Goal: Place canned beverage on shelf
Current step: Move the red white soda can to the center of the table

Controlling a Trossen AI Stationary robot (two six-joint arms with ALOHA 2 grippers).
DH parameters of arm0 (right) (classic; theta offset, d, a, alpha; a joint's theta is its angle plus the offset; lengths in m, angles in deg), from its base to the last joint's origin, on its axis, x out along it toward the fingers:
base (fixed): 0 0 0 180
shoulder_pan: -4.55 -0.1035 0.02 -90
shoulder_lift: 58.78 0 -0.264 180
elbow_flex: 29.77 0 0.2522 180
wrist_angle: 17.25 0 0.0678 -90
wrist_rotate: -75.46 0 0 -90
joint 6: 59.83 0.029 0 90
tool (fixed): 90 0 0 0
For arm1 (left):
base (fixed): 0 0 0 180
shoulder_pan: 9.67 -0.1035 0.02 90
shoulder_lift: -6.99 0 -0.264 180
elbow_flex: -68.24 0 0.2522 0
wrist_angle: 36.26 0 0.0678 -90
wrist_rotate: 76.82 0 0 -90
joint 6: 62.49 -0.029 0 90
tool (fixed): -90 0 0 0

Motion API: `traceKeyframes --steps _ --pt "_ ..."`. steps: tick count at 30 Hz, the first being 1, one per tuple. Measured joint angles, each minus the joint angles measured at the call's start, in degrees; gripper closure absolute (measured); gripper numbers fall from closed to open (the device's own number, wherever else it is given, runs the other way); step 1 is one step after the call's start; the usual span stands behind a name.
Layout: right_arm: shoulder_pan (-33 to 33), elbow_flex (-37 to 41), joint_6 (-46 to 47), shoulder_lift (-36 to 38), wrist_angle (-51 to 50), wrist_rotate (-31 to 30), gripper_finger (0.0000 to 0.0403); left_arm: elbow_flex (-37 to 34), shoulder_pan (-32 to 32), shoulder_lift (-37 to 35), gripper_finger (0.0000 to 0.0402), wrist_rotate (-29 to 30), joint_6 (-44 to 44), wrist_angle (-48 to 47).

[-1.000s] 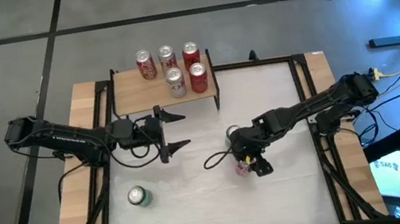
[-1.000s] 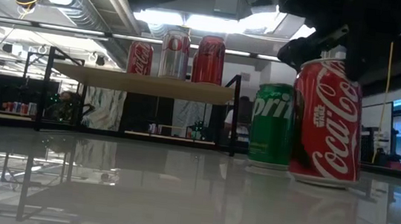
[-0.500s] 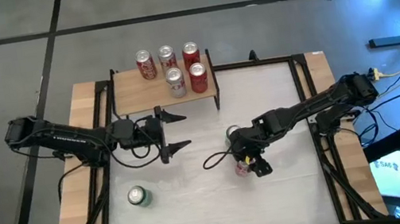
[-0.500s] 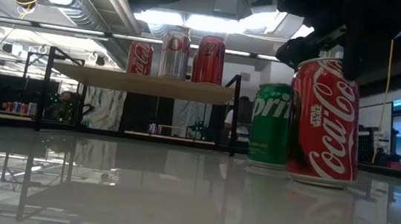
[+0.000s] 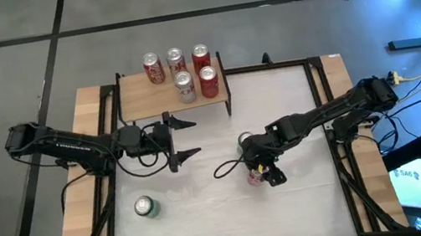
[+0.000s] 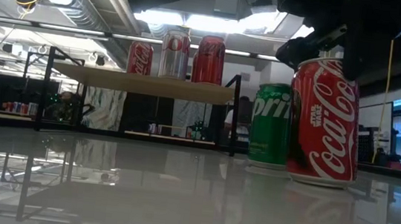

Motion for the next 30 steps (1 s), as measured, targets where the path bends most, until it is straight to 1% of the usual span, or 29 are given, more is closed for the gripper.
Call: traceKeyframes --steps 3,8,10,12,18,22,25,30 --pt "0.0 0.0 0.0 -0.1 0.0 0.0 0.0086 0.0 0.0 0.0 0.0005 0.0 0.0 0.0" --pt "0.0 0.2 0.1 -0.3 -0.6 0.0 0.0025 0.0 0.0 0.0 0.0005 0.0 0.1 0.0" --pt "0.0 0.2 0.1 -0.2 -0.4 0.0 0.0010 0.0 0.0 0.0 0.0005 0.0 0.3 0.0" --pt "0.0 0.2 0.1 -0.2 -0.4 -0.1 0.0010 0.0 0.0 0.0 0.0005 0.0 0.3 0.0" --pt "0.0 0.2 0.1 -0.2 -0.2 0.0 0.0031 0.0 0.0 0.0 0.0005 0.0 0.3 0.0" --pt "0.0 0.2 0.1 0.0 -0.3 0.0 0.0035 0.0 0.0 0.0 0.0005 0.4 0.3 0.0" --pt "0.0 0.2 0.3 1.0 -0.3 1.4 0.0035 0.0 0.0 0.0 0.0005 0.4 0.6 0.0" --pt "0.0 0.1 1.3 4.1 -0.2 1.5 0.0036 0.0 0.0 0.0 0.0005 0.5 3.3 0.0"
